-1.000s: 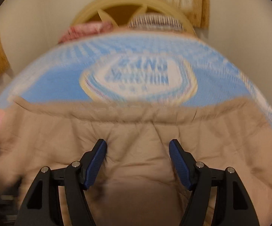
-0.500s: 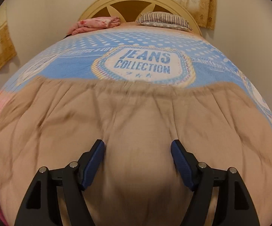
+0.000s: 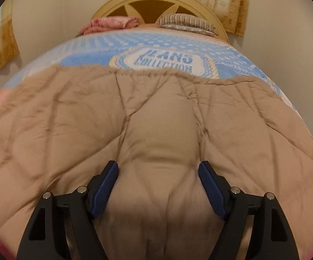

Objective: Fold large clothes
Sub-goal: 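Grasp the beige jacket sleeve with the left tool and lift it up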

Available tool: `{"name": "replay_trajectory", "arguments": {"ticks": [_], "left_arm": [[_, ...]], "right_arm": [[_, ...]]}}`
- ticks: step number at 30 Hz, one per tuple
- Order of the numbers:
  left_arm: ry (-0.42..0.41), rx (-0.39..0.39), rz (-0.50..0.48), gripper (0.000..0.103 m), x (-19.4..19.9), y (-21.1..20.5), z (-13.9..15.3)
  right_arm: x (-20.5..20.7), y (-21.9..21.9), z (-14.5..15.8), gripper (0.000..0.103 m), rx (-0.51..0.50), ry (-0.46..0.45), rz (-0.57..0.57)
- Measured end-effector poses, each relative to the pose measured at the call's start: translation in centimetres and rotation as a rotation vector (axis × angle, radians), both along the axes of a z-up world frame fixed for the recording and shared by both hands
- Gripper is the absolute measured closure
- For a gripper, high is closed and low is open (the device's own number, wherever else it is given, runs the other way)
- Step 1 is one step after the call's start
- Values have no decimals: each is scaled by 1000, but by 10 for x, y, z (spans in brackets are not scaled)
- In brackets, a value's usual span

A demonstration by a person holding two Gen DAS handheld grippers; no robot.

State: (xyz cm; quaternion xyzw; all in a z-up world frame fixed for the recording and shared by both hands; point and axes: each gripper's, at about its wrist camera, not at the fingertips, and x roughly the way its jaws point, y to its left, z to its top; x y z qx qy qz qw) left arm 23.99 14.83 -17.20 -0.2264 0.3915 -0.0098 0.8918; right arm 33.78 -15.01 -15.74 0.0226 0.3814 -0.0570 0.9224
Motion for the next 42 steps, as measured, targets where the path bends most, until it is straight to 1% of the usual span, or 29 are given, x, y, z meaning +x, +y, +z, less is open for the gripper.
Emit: {"name": "replay_trajectory", "arguments": {"ticks": [2,4,5,7,8,9,12,14,16,17,18,19,20,21,22,23,24,25,26,30,33,35,37,39,41,42], "left_arm": [[0,-32,18,1,2,3,-3],[9,-35,36,1,1,1,-6],[27,-38,48,4,0,1,-9],[60,-59,72,10,-5,0,-15],[63,-81,74,15,-10,0,-17],[61,-89,75,16,-16,-1,-19],[46,-80,73,16,-22,-6,-18],[35,-105,48,16,-16,-9,-19],[12,-110,52,16,-4,-8,-21],[7,-125,52,16,2,-6,-24],[9,-142,59,18,7,-4,-27],[6,-157,67,26,10,-1,-29],[-19,-180,71,40,12,1,-29],[-35,-186,64,48,11,1,-27],[-58,-183,46,62,10,-1,-22],[-98,-161,12,74,8,-6,-14],[-117,-142,-4,77,8,-10,-8],[-147,-125,-29,84,6,-13,2],[-172,-132,-46,87,5,-13,10],[-283,-130,-109,90,-9,-22,50],[-362,-94,-151,91,-24,-32,82],[-411,-73,-170,91,-35,-36,102],[-458,-37,-186,91,-45,-40,121],[-497,27,-204,91,-54,-46,140],[-517,76,-226,91,-55,-53,152],[-525,105,-232,91,-54,-57,155]], "right_arm": [[-19,8,1,26,-31,-16,5],[-29,15,-11,26,-64,-14,6],[-30,15,-18,26,-56,-15,4],[-25,11,-30,21,-30,-9,4],[-22,8,-33,21,-21,-4,7],[-19,7,-34,20,-17,4,9],[-17,9,-35,19,-31,16,11],[-19,10,-36,19,-34,12,9],[-21,10,-36,19,-33,9,7],[-22,10,-36,19,-33,8,6],[-22,10,-36,19,-31,7,5],[-23,10,-36,19,-25,4,6],[-22,9,-36,19,-19,3,6],[-23,8,-36,19,-12,-1,5],[-24,9,-36,19,-8,-4,5],[-25,8,-36,19,-2,-8,5],[-26,8,-36,19,0,-9,4],[-26,8,-35,19,-2,-10,3],[-27,9,-35,19,-5,-11,4],[-32,13,-33,19,24,-10,22],[-38,25,-31,19,64,-11,51],[-43,42,-29,19,107,-15,95],[-47,61,-27,19,167,-23,156],[-50,77,-25,19,240,-35,222],[-51,87,-22,19,315,-42,296],[-51,87,-21,19,341,-43,313]]}}
